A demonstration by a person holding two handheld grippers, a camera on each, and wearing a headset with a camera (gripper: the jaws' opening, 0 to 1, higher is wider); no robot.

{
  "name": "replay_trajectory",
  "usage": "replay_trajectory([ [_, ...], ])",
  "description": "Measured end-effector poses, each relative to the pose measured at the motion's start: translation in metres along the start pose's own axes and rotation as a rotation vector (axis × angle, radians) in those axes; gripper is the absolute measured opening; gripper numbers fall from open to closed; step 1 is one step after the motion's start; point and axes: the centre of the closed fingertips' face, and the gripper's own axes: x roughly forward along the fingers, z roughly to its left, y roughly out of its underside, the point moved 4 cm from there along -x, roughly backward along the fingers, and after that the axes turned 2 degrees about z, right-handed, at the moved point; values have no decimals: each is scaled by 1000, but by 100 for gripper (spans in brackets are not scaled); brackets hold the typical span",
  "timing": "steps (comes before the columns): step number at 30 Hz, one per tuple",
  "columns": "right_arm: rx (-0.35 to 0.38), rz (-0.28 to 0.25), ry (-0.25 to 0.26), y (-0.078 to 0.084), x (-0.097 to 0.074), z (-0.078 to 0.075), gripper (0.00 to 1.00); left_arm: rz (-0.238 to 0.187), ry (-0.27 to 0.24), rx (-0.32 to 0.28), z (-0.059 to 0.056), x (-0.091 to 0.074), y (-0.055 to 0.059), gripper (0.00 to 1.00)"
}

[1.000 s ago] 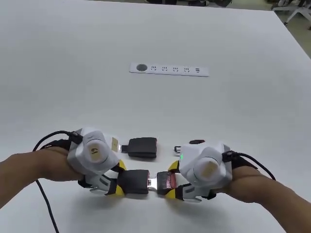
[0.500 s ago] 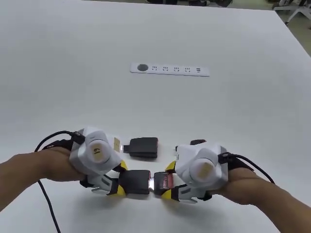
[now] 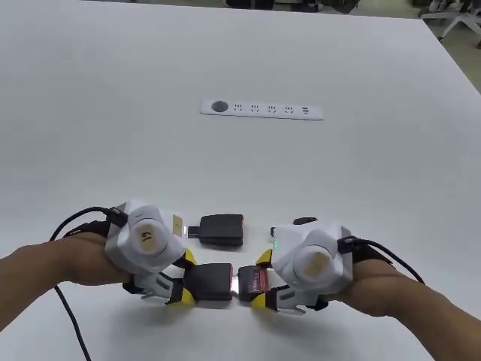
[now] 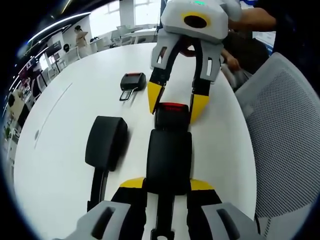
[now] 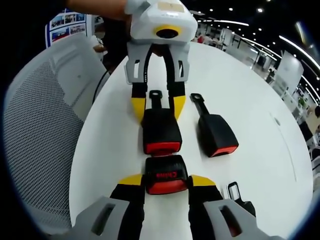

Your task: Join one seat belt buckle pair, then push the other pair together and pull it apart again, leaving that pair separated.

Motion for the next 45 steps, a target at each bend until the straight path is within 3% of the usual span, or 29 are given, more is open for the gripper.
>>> replay_trajectory([
  [6, -9, -22, 0, 2, -3, 1, 29, -13, 4, 2, -1, -1, 2, 31],
  [11, -7, -73, -27, 7, -8, 2, 28, -25, 9, 15, 1, -1, 3, 31],
  [19, -11, -51, -17, 3, -5, 3, 29, 32, 17, 56, 0, 0, 0, 31],
  [30, -17, -81, -25, 10, -5, 1, 30, -14, 2, 13, 1, 0, 2, 32],
  [40, -41, -73, -26, 7, -6, 2, 32, -10, -16, 37, -1, -1, 0, 33],
  [45, -32, -63, -29, 8, -7, 2, 39, 4, -16, 45, -3, 0, 1, 36],
])
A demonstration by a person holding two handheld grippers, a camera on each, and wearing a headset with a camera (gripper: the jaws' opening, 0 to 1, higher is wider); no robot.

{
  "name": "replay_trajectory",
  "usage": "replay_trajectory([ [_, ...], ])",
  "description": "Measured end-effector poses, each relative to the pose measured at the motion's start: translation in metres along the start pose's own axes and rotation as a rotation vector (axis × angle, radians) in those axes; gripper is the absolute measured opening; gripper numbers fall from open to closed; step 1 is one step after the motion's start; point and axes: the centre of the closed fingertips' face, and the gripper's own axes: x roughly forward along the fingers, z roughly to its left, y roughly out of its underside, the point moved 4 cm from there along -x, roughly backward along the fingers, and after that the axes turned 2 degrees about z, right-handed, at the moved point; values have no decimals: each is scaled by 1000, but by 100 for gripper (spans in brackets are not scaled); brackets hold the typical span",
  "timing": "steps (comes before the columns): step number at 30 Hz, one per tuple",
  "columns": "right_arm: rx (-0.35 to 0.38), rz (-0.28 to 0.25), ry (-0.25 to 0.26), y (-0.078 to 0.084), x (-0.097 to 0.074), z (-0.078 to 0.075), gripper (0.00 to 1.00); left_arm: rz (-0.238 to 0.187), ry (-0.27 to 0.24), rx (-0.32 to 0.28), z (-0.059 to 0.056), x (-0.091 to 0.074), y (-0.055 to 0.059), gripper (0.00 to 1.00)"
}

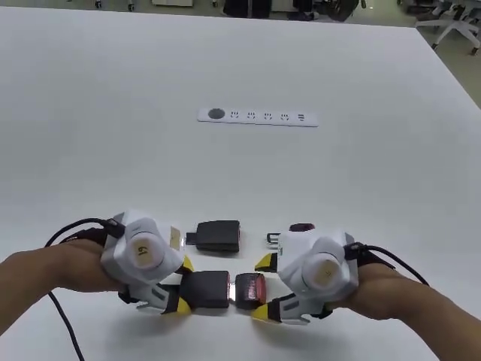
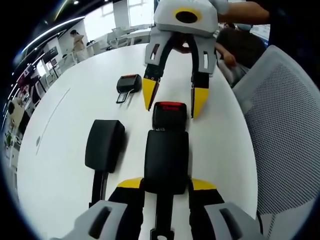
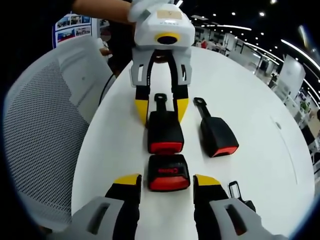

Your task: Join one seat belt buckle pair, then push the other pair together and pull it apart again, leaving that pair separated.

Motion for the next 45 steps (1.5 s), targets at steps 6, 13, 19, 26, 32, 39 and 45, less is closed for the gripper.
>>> replay_trajectory([
  [6, 9, -4, 8, -5, -11, 1, 45, 9, -3, 1, -5, -3, -2, 40],
  [13, 9, -4, 22, -3, -17, -8, 50, -16, -16, -27, -5, -15, -7, 42],
  [19, 18, -4, 30, -3, -31, -15, 54, -44, -42, -50, 3, -26, -9, 44],
  [26, 27, -9, 49, -1, -42, -26, 55, -75, -68, -75, 15, -37, -16, 46],
  [32, 37, -5, 58, 4, -49, -35, 55, -93, -83, -91, 26, -42, -20, 47],
  [39, 56, 1, 74, 14, -54, -48, 53, -98, -93, -98, 41, -40, -20, 47],
  [45, 63, 5, 85, 24, -56, -59, 52, -101, -99, -102, 55, -36, -19, 47],
])
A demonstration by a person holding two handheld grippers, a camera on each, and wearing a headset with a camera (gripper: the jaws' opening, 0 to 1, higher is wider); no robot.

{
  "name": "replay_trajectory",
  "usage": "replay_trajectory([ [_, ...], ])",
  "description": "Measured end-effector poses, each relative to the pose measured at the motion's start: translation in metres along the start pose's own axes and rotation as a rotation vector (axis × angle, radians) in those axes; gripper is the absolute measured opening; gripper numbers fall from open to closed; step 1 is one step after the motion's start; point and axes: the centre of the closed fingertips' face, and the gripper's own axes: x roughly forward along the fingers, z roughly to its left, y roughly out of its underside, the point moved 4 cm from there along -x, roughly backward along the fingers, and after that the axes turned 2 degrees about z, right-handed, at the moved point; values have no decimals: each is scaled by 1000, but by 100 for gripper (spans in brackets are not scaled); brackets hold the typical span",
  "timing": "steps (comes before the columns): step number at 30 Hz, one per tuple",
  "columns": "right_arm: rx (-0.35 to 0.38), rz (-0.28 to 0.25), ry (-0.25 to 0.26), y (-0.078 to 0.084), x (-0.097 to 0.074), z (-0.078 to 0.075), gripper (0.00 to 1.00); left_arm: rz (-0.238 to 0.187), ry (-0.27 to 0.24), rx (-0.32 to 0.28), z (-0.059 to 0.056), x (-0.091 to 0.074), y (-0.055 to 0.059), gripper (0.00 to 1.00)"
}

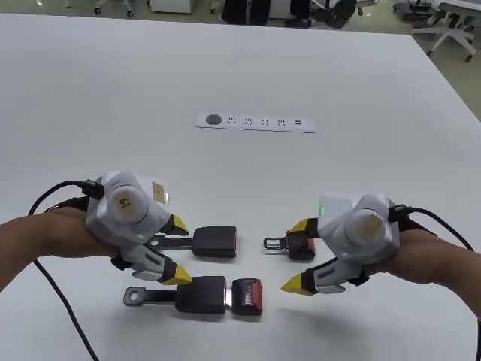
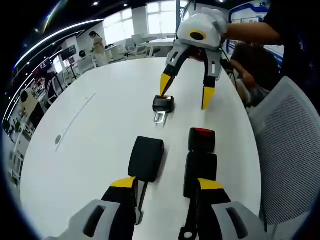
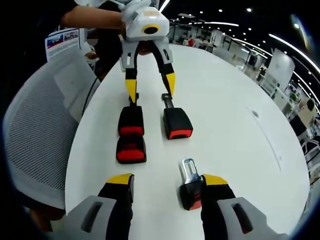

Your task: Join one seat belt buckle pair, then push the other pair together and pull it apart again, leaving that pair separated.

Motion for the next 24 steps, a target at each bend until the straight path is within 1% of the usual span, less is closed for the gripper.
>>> replay_trajectory([
  [1, 1, 0, 2, 1, 0, -2, 51, -1, -1, -2, 3, 1, 0, 47],
  [3, 2, 5, 9, 5, 0, -6, 51, -2, -4, -2, 3, 4, -3, 47],
  [6, 1, 11, 10, 9, 0, -12, 51, -4, -3, -2, 6, 7, -5, 47],
  [8, -6, 20, 12, 11, -1, -15, 50, -1, -6, 2, 9, 9, -5, 47],
  [9, -9, 24, 13, 12, -1, -18, 50, 1, -4, 1, 13, 11, -3, 47],
  [12, -10, 34, 12, 17, 0, -24, 50, 6, -1, 0, 18, 13, -4, 47],
  [13, -13, 39, 13, 18, 0, -26, 49, 8, 0, 0, 18, 14, -4, 47],
  [18, -22, 53, 13, 20, -1, -32, 47, 18, 4, 9, 29, 21, -2, 45],
  [21, -40, 65, 7, 23, 1, -36, 45, 28, 11, 13, 32, 25, -5, 44],
  [24, -46, 79, 6, 26, 4, -41, 42, 41, 20, 23, 33, 29, -6, 43],
])
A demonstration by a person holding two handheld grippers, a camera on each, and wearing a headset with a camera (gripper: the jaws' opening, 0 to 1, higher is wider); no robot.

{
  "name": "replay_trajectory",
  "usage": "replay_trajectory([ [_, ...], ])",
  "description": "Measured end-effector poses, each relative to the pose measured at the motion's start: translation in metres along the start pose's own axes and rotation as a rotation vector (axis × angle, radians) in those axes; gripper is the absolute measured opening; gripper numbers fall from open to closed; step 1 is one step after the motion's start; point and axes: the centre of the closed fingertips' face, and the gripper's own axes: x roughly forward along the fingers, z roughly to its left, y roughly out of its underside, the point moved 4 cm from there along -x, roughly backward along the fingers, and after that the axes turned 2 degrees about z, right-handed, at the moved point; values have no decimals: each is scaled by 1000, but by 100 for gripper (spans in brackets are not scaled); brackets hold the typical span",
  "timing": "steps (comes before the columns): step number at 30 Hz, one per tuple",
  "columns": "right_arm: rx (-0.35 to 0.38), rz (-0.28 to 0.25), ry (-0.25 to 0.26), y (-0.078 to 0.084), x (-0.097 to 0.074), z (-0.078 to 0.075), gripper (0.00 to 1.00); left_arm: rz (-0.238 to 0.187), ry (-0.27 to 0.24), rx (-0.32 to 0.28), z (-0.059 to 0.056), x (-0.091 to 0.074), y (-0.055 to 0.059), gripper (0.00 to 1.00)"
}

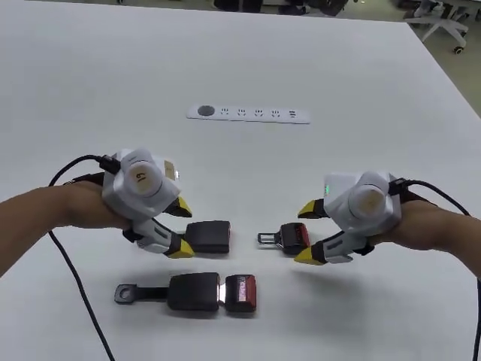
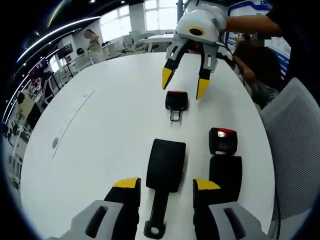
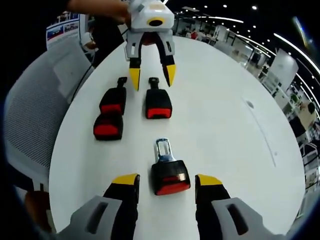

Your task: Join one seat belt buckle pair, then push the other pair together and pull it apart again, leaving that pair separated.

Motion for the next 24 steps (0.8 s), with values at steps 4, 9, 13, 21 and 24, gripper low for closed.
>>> replay_trajectory([
  [4, -20, 28, -8, 5, 5, -5, 38, 22, 15, 11, 1, 5, 0, 42],
  [9, -33, 47, -24, 8, 12, -7, 36, 45, 32, 23, 2, 10, 0, 42],
  [13, -28, 67, -37, 10, 15, -7, 35, 65, 35, 41, 4, 14, 0, 37],
  [21, -1, 74, -65, 12, 20, -5, 33, 106, 64, 63, -1, 20, 1, 33],
  [24, -1, 73, -68, 13, 21, -6, 33, 109, 66, 80, 0, 20, 2, 33],
])
